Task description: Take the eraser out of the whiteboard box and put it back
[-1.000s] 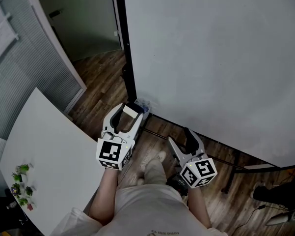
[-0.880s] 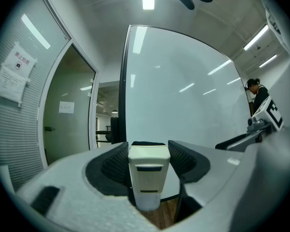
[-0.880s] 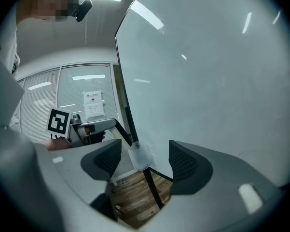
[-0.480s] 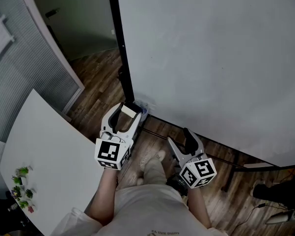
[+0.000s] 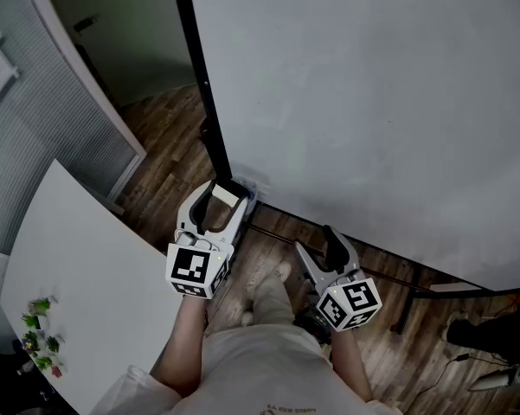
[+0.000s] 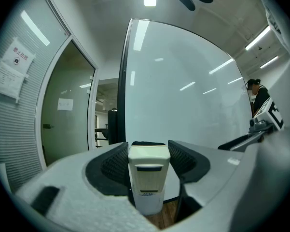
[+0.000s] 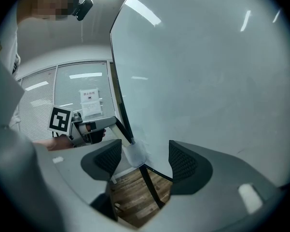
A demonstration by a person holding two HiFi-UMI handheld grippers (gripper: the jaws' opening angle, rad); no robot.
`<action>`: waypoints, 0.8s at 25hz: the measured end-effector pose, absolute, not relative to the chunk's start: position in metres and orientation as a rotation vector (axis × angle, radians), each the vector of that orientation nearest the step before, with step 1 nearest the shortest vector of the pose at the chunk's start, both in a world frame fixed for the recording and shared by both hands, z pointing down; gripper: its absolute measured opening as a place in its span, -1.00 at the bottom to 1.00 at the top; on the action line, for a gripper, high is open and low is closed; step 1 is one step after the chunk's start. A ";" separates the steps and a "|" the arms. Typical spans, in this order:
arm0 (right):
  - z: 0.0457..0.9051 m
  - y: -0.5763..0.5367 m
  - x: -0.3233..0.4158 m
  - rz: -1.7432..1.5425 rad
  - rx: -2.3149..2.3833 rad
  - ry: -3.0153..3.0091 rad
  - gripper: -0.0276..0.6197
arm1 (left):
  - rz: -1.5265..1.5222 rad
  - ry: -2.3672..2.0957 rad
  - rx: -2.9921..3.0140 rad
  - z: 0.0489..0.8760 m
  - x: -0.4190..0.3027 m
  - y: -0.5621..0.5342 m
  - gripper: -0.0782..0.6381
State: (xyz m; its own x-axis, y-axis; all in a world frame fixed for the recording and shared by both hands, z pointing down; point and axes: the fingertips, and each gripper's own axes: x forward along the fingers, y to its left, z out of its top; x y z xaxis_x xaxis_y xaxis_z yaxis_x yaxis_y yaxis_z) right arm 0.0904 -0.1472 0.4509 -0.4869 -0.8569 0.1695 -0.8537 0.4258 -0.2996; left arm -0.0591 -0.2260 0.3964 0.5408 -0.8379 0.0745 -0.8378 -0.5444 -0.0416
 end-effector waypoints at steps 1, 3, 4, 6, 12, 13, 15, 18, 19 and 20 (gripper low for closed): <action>0.452 -0.148 0.091 -0.550 -1.588 2.644 0.05 | -0.136 1.499 -2.758 0.397 -0.059 -0.227 -0.07; 0.453 -0.149 0.092 -0.554 -1.589 2.642 0.05 | -0.143 1.500 -2.760 0.399 -0.058 -0.228 -0.07; 0.453 -0.149 0.093 -0.557 -1.589 2.642 0.05 | -0.147 1.500 -2.761 0.400 -0.057 -0.229 -0.07; 0.454 -0.149 0.093 -0.561 -1.589 2.642 0.05 | -0.154 1.501 -2.760 0.402 -0.057 -0.229 -0.07; 0.457 -0.149 0.095 -0.578 -1.592 2.639 0.05 | -0.172 1.506 -2.767 0.408 -0.057 -0.230 -0.07; 0.457 -0.149 0.095 -0.579 -1.592 2.639 0.04 | -0.173 1.507 -2.769 0.408 -0.057 -0.230 -0.07; 0.458 -0.149 0.094 -0.582 -1.592 2.640 0.04 | -0.177 1.509 -2.772 0.410 -0.057 -0.231 -0.07; 0.459 -0.150 0.094 -0.588 -1.591 2.641 0.04 | -0.185 1.513 -2.777 0.414 -0.058 -0.233 -0.07; 0.460 -0.150 0.094 -0.589 -1.591 2.641 0.04 | -0.188 1.514 -2.779 0.415 -0.057 -0.233 -0.07; 0.460 -0.150 0.094 -0.590 -1.592 2.641 0.04 | -0.190 1.515 -2.781 0.416 -0.057 -0.233 -0.07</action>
